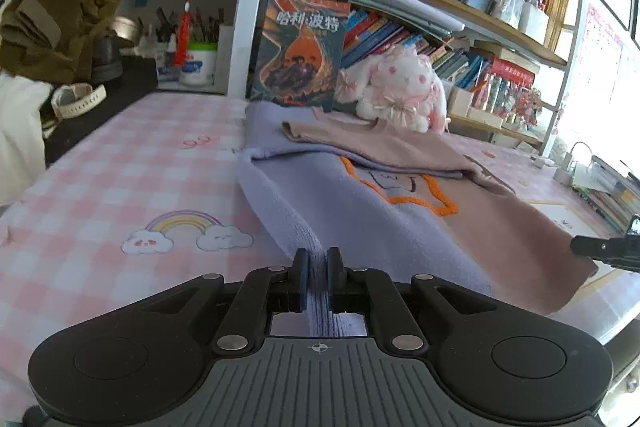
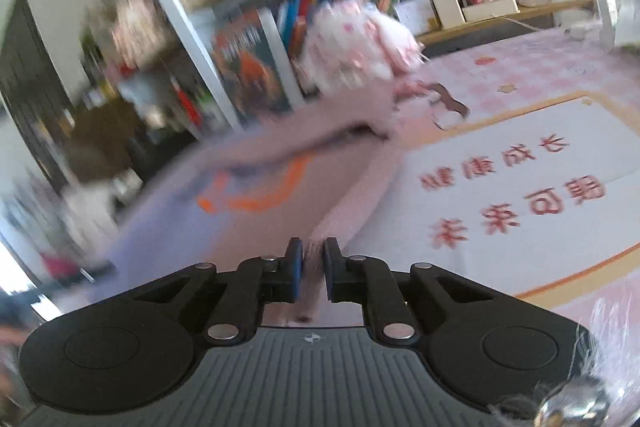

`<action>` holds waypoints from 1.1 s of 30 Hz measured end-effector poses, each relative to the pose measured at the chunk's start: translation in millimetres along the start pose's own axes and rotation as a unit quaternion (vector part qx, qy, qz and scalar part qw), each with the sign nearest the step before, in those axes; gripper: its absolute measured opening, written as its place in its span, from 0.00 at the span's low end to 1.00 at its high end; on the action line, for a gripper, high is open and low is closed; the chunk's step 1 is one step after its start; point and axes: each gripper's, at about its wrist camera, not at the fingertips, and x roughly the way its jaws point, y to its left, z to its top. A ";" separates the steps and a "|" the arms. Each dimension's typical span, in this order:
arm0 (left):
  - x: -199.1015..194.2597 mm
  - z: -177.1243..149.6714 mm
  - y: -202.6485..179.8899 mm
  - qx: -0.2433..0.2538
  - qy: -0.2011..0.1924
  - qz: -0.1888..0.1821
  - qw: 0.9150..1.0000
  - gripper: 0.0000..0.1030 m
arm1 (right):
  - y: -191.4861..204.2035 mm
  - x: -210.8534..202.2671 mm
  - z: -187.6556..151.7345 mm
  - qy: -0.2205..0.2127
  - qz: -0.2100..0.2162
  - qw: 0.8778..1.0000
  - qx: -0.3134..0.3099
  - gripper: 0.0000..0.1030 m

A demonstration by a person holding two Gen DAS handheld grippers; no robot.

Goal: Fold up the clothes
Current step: 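Grasp the lavender hem with the left tool while the right tool grasps the pink hem, then lift the hem with both tools and fold it toward the collar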

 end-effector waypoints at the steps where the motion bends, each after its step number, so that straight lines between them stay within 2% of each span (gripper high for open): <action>1: 2.9 -1.1 1.2 -0.004 0.008 0.001 1.000 0.08 | -0.9 0.9 1.0 0.003 0.004 1.000 0.007 0.10; 3: 5.3 -3.7 4.4 -0.013 0.018 0.006 1.000 0.13 | -1.7 6.5 -0.1 0.024 -0.012 1.000 0.005 0.10; 5: 5.2 -6.1 8.7 -0.023 0.026 0.006 0.999 0.24 | -2.1 8.2 -1.2 0.033 -0.020 0.999 0.006 0.14; 6: 5.1 -7.2 10.6 -0.026 0.031 0.006 0.999 0.27 | -3.0 8.0 -1.9 0.034 -0.021 0.999 0.011 0.17; 9: 6.2 -12.0 13.2 -0.026 0.046 0.008 0.999 0.29 | -4.9 7.8 -5.5 0.039 -0.022 0.999 0.020 0.28; 13: 6.2 -13.2 14.9 -0.037 0.044 -0.004 0.998 0.32 | -7.2 10.5 -10.4 0.046 -0.022 0.998 0.026 0.29; 18: 13.1 -14.3 22.0 -0.073 0.033 -0.035 0.996 0.26 | -8.1 18.4 -10.3 0.047 -0.012 0.998 0.031 0.27; 20: 16.0 -15.1 24.8 -0.090 0.035 -0.045 0.994 0.11 | -9.0 20.4 -10.7 0.049 -0.012 0.998 0.032 0.17; 22: 15.8 -18.2 27.3 -0.102 0.033 -0.053 0.993 0.08 | -10.5 20.3 -12.1 0.049 -0.012 0.998 0.036 0.11; 28: -0.4 -29.7 34.2 -0.136 0.035 -0.087 0.986 0.07 | -16.5 2.1 -21.8 0.047 -0.006 0.997 0.053 0.09; 33: -26.1 -45.7 38.7 -0.168 0.042 -0.121 0.978 0.07 | -20.6 -30.8 -33.1 0.057 0.011 0.996 0.073 0.09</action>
